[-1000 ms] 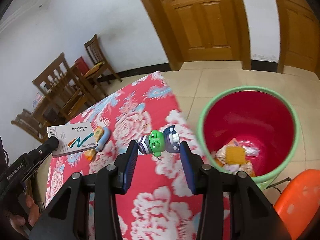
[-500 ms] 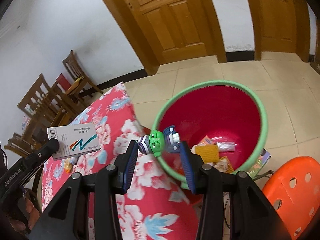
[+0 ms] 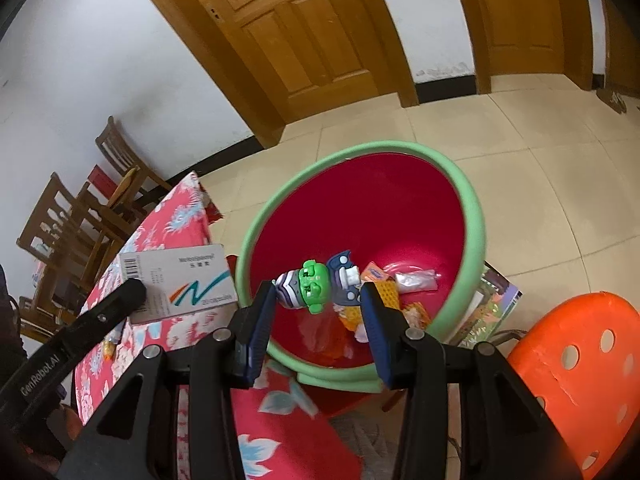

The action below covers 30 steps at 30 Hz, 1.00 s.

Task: Collect trash
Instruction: 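Carry the medicine box and green toy over the bucket with both tools, then open both tools to drop the box and toy into the bucket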

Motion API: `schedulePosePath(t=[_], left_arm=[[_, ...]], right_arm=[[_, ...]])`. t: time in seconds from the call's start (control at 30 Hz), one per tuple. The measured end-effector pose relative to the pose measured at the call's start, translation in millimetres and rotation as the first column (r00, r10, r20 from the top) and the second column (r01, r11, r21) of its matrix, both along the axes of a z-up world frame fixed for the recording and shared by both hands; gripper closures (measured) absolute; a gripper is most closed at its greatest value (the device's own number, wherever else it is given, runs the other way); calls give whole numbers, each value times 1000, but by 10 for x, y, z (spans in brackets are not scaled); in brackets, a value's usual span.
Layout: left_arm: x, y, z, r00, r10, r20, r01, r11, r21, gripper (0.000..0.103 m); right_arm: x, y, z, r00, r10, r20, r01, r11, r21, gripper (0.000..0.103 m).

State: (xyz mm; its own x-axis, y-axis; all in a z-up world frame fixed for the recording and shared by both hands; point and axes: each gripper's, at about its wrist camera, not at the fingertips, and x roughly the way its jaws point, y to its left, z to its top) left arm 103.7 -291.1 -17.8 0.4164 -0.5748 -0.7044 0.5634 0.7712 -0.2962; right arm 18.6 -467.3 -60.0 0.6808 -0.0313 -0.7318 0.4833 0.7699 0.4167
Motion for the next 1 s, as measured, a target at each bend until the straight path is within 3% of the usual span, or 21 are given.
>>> schedulePosePath(t=[0.23,0.43,1.0], left_arm=[[23,-231,-146,999,-30,-27,31,998,53,82],[28,-289,-196,999,-31,-29,33,997,74,67],[70,92,-75,998,59,-9,-58,997,58,66]], right_arm=[[-41,-132,-73,1000,-22,-10,22,1000,19,56],[-41,-181,-110,999,-33,-16,33,999,39,56],[-26,18,35,1000,0,12,0,999,32,51]])
